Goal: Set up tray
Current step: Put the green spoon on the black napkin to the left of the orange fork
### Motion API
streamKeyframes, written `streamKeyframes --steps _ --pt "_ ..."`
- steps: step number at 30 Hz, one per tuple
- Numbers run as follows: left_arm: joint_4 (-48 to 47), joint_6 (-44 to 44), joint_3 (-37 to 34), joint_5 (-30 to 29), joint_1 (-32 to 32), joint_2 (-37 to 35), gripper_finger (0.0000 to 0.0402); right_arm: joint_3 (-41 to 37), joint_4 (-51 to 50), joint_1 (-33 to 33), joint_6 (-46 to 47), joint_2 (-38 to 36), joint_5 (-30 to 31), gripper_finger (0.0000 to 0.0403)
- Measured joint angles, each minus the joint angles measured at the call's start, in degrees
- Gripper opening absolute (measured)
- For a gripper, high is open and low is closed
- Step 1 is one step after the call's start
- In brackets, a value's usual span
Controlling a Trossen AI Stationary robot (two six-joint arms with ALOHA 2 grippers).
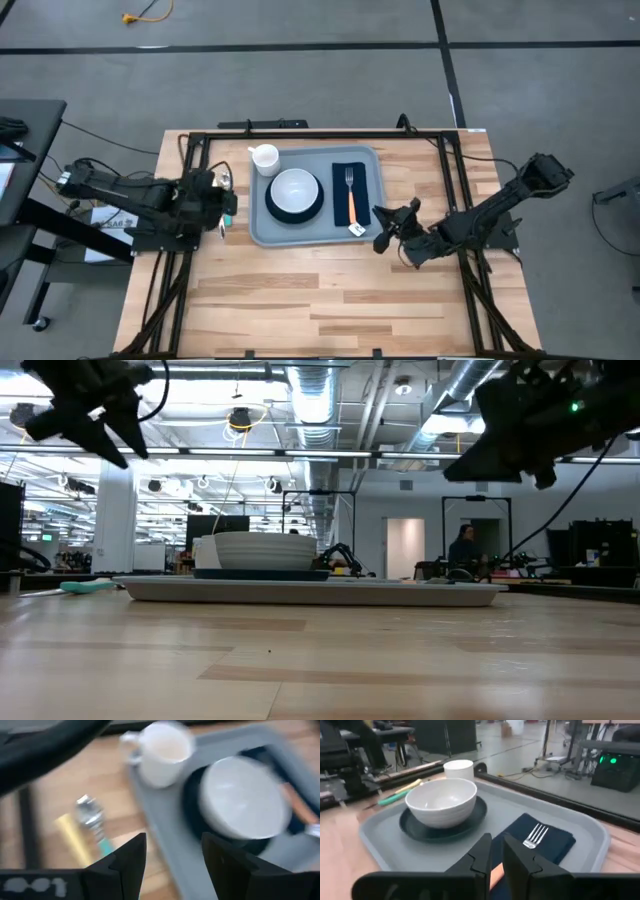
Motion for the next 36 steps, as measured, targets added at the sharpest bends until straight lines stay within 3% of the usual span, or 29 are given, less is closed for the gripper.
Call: streamKeyframes --steps 3,8,19,25,29,32,36 --pt "-4.3 -1.0 3.4 6.1 4.5 4.2 0.018 0.0 0.4 -0.1 -0.1 2.0 3.7 0.0034" --pt "-2.3 0.3 4.2 14.8 9.5 10.6 0.018 0.0 0.3 -0.1 -0.9 1.9 5.9 0.0032" --pt "-1.5 6.4 4.2 15.6 15.5 25.9 0.018 0.1 0.3 -0.1 -4.6 1.9 7.1 0.0028" --pt "-1.0 12.8 4.2 18.9 20.3 31.9 0.018 0.1 0.3 -0.1 -4.9 1.9 7.0 0.0023" --pt "-6.0 15.0 4.2 18.6 23.1 31.5 0.018 0.1 0.0 0.0 -4.9 1.9 7.0 0.002" --pt "-9.5 14.8 4.1 17.3 24.4 27.0 0.018 0.1 -0.1 0.0 -5.0 1.9 6.9 0.0018" --pt "-3.5 15.5 0.6 21.2 25.8 17.6 0.018 0.1 -0.1 0.0 -5.0 1.9 6.8 0.0017"
